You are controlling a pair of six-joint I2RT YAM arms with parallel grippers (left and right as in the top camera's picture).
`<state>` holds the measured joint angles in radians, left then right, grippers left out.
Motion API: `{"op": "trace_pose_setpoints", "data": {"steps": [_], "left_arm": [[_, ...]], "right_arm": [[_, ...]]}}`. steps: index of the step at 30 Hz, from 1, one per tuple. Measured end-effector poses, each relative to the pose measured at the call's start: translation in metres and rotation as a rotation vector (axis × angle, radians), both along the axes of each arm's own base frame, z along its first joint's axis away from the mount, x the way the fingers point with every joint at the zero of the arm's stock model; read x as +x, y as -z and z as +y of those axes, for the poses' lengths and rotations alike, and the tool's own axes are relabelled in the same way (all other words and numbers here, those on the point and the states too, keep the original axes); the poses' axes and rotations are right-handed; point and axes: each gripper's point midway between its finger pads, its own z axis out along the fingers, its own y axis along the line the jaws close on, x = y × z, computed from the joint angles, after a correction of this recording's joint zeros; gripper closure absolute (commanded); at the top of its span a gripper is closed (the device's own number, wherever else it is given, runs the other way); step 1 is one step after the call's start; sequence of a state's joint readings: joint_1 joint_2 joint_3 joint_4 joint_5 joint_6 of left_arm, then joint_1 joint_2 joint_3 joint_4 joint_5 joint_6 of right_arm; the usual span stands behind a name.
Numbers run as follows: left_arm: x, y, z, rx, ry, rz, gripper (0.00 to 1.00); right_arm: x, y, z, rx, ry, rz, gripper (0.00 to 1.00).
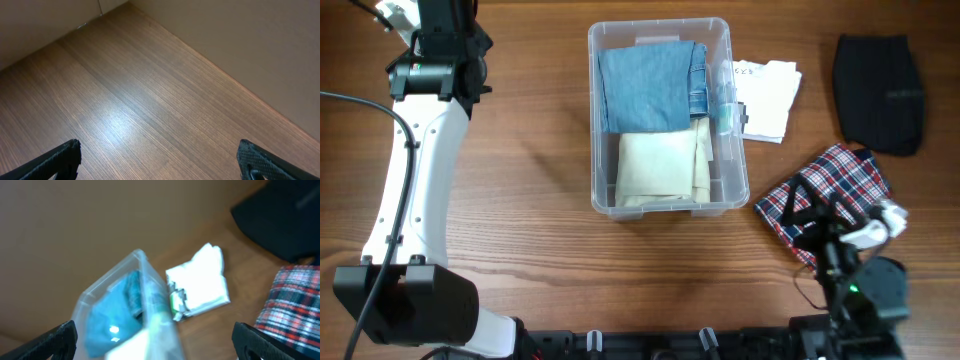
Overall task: Pack container
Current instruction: 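Move the right gripper onto the plaid shirt and grasp its edge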
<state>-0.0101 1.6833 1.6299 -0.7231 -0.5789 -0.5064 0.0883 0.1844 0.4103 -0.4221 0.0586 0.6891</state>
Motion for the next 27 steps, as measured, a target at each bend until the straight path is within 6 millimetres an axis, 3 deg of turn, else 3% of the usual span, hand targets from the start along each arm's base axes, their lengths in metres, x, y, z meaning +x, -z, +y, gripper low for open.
{"op": "trace_pose_setpoints", "data": {"steps": [3, 7, 14, 20, 27], "left_arm": [[0.0, 0.0, 0.0, 0.0, 0.0, 0.0, 0.0], [0.0, 0.0, 0.0, 0.0, 0.0, 0.0, 0.0], [0.0, 0.0, 0.0, 0.0, 0.0, 0.001, 0.0], [0.0, 0.0, 0.0, 0.0, 0.0, 0.003, 0.0], [0.0, 0.0, 0.0, 0.0, 0.0, 0.003, 0.0]], "right_arm": [[-0.012, -0.029, 0.0, 0.017, -0.003, 0.028, 0.0], [-0.018, -0.036, 0.002, 0.011, -0.015, 0.139, 0.0], [-0.014, -0.016, 0.009, -0.061, -0.076, 0.434, 0.0], [-0.009, -0.014, 0.011, -0.105, -0.105, 0.626, 0.0], [0.003, 0.007, 0.002, -0.136, -0.098, 0.824, 0.0]]}}
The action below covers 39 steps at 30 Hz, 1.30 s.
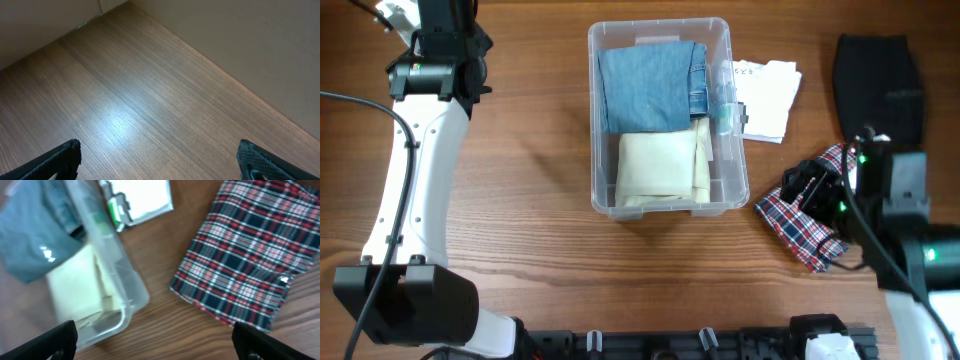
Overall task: Pack container
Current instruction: 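Move the right gripper onto the plaid shirt and grasp its edge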
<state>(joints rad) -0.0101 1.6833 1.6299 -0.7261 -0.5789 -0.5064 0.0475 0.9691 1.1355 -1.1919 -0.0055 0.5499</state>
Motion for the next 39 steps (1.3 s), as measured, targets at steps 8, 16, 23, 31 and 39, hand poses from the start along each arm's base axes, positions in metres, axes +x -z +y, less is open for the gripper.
{"op": "trace_pose_setpoints", "data": {"steps": [8, 16, 23, 31, 39], "left_arm": [[0.0, 0.0, 0.0, 0.0, 0.0, 0.0, 0.0], [0.0, 0.0, 0.0, 0.0, 0.0, 0.0, 0.0], [0.0, 0.0, 0.0, 0.0, 0.0, 0.0, 0.0], [0.0, 0.0, 0.0, 0.0, 0.0, 0.0, 0.0], [0.0, 0.0, 0.0, 0.0, 0.0, 0.0, 0.0]], "right_arm": [[-0.007, 0.014, -0.032, -0.18, -0.011, 0.101, 0.0], [-0.012, 0.013, -0.064, -0.227, 0.11, 0.118, 0.0], [-0.019, 0.023, -0.108, -0.165, 0.255, 0.166, 0.0], [-0.02, 0.034, -0.143, -0.048, 0.383, 0.159, 0.0], [-0.005, 0.055, -0.171, 0.039, 0.446, 0.16, 0.0]]}}
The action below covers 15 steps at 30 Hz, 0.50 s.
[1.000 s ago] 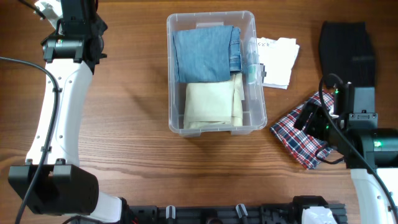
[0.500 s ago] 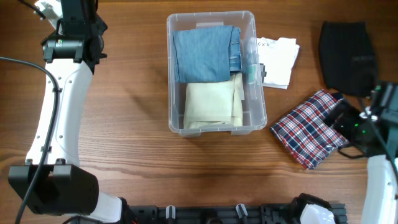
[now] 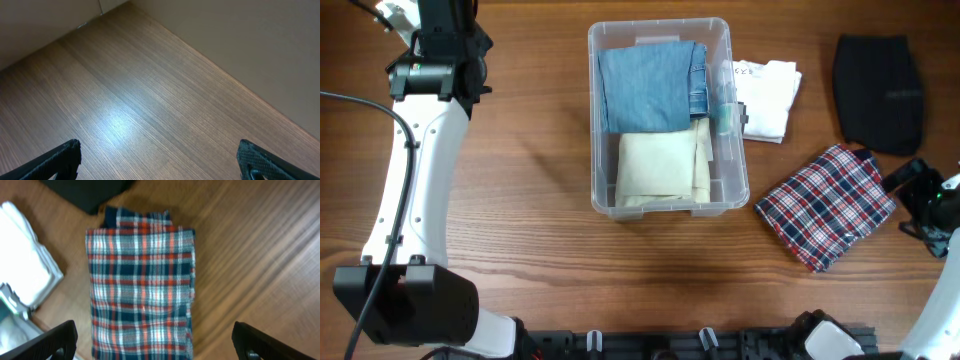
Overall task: Pack container
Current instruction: 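Move the right gripper onto the plaid shirt and grasp its edge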
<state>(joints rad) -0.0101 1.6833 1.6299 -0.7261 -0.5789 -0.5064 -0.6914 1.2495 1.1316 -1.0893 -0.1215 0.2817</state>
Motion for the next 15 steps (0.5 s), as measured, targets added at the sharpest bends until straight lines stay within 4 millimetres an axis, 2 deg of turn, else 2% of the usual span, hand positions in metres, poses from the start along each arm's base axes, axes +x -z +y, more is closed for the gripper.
{"op": "trace_pose_setpoints", "data": {"steps": [3, 5, 10, 15], "left_arm": [[0.0, 0.0, 0.0, 0.0, 0.0, 0.0, 0.0], [0.0, 0.0, 0.0, 0.0, 0.0, 0.0, 0.0], [0.0, 0.0, 0.0, 0.0, 0.0, 0.0, 0.0], [0.0, 0.0, 0.0, 0.0, 0.0, 0.0, 0.0]], "right_arm": [[0.006, 0.016, -0.006, 0.013, 0.006, 0.001, 0.0], [0.008, 0.033, -0.009, 0.031, 0.01, 0.02, 0.0], [0.007, 0.082, -0.001, 0.117, 0.004, 0.073, 0.0], [0.009, 0.111, 0.002, 0.144, -0.001, 0.077, 0.0]]}}
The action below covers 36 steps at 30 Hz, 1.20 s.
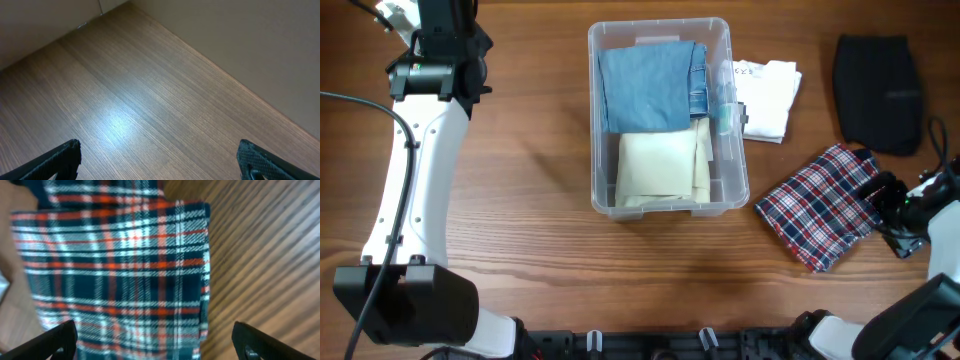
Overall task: Pack container
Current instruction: 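Move the right gripper onto the plaid shirt and grasp its edge, then lift the plaid shirt with the right gripper and swing it over the box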
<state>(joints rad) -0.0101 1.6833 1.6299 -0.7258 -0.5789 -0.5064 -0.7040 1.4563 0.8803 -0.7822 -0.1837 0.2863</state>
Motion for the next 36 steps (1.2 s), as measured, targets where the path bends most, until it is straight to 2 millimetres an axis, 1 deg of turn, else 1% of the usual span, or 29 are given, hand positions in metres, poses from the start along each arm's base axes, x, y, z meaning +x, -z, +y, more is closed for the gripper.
{"op": "trace_pose_setpoints", "data": {"steps": [5, 10, 14, 17, 20, 21, 22, 25, 29, 33, 35, 36], "left_arm": [[0.0, 0.0, 0.0, 0.0, 0.0, 0.0, 0.0], [0.0, 0.0, 0.0, 0.0, 0.0, 0.0, 0.0], [0.0, 0.0, 0.0, 0.0, 0.0, 0.0, 0.0], [0.0, 0.0, 0.0, 0.0, 0.0, 0.0, 0.0], [0.0, 0.0, 0.0, 0.0, 0.0, 0.0, 0.0], [0.0, 0.0, 0.0, 0.0, 0.0, 0.0, 0.0], [0.0, 0.0, 0.0, 0.0, 0.0, 0.0, 0.0], [0.0, 0.0, 0.0, 0.0, 0.0, 0.0, 0.0], [0.0, 0.0, 0.0, 0.0, 0.0, 0.0, 0.0], [0.0, 0.0, 0.0, 0.0, 0.0, 0.0, 0.0], [0.0, 0.0, 0.0, 0.0, 0.0, 0.0, 0.0], [0.0, 0.0, 0.0, 0.0, 0.0, 0.0, 0.0]], "right_arm": [[-0.001, 0.017, 0.0, 0.013, 0.001, 0.017, 0.0], [-0.003, 0.03, -0.003, -0.011, 0.034, 0.016, 0.0], [-0.005, 0.044, -0.002, -0.02, 0.053, 0.001, 0.0], [-0.003, 0.048, -0.003, -0.031, 0.057, -0.022, 0.02], [0.0, 0.049, -0.003, -0.031, 0.062, -0.049, 0.13], [0.0, 0.049, -0.002, -0.027, 0.065, -0.056, 0.2], [0.001, 0.049, -0.001, -0.022, 0.066, -0.061, 0.23], [0.005, 0.048, 0.002, 0.0, 0.071, -0.084, 0.48], [0.007, 0.047, 0.004, 0.01, 0.072, -0.096, 0.66], [0.007, 0.045, 0.004, 0.007, 0.07, -0.1, 0.78], [0.007, 0.044, 0.003, 0.008, 0.074, -0.1, 0.91], [0.007, 0.044, 0.003, 0.009, 0.077, -0.1, 0.96]]}}
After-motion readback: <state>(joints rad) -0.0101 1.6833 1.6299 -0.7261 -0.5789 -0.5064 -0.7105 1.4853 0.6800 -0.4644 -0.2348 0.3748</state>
